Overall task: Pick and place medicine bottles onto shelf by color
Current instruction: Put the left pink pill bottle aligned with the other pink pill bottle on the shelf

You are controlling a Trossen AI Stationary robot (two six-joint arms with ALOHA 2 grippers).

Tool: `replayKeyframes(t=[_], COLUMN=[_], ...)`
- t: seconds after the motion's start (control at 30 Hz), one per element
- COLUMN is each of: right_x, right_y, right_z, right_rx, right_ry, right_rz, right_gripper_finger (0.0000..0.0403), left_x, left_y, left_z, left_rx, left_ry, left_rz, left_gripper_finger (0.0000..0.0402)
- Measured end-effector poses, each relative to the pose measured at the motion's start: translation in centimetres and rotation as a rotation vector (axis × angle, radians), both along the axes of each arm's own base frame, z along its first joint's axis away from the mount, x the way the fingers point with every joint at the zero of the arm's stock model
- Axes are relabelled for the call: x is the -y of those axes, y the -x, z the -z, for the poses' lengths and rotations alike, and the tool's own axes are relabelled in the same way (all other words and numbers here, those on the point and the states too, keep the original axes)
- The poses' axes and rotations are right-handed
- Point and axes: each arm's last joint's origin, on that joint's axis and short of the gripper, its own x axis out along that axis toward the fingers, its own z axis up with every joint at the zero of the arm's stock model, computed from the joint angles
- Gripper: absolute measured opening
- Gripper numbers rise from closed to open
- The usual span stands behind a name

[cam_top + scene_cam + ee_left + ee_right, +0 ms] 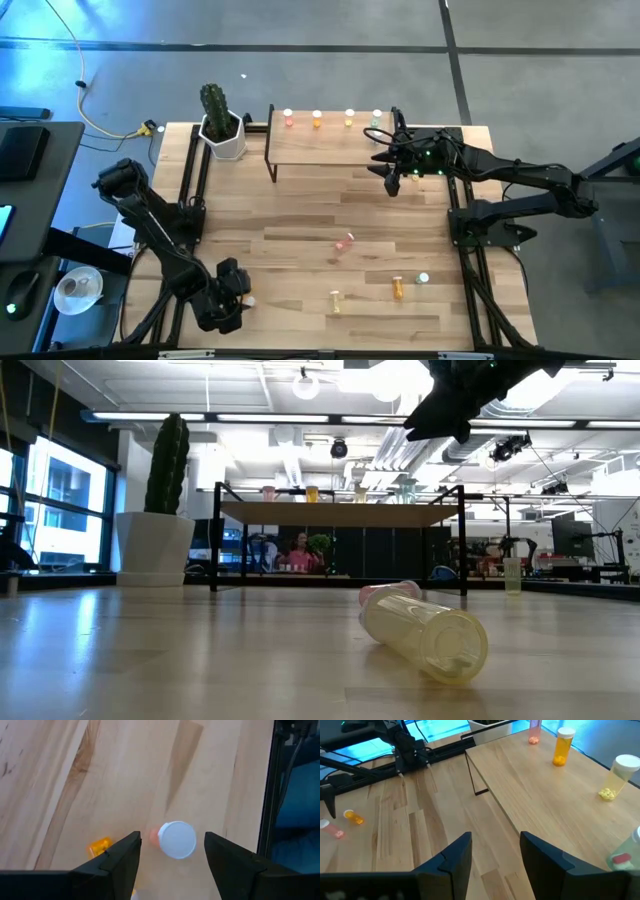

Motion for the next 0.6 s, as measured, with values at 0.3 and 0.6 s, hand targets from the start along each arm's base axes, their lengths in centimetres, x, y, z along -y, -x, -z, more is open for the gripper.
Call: replayKeyframes(t=[0.3, 0.6], right_x=[-0.8, -1.4], right_y=[-0.2, -0.4], right_z=[0.0, 0.0], right_rx=[0.001, 0.001], right_ry=[0.0, 0.001], right_rz=[-0.036, -0.067], right_gripper_finger=[0.0158, 0.0158], left_x=[-0.2, -0.3], left_y=[-0.5, -0.8], left_z=[0.8, 0.7], left_rx=[-0.03, -0.027], left_ry=[-0.014, -0.007], left_rz=[-0.019, -0.02], left_gripper_finger=[0.0211, 0.0211])
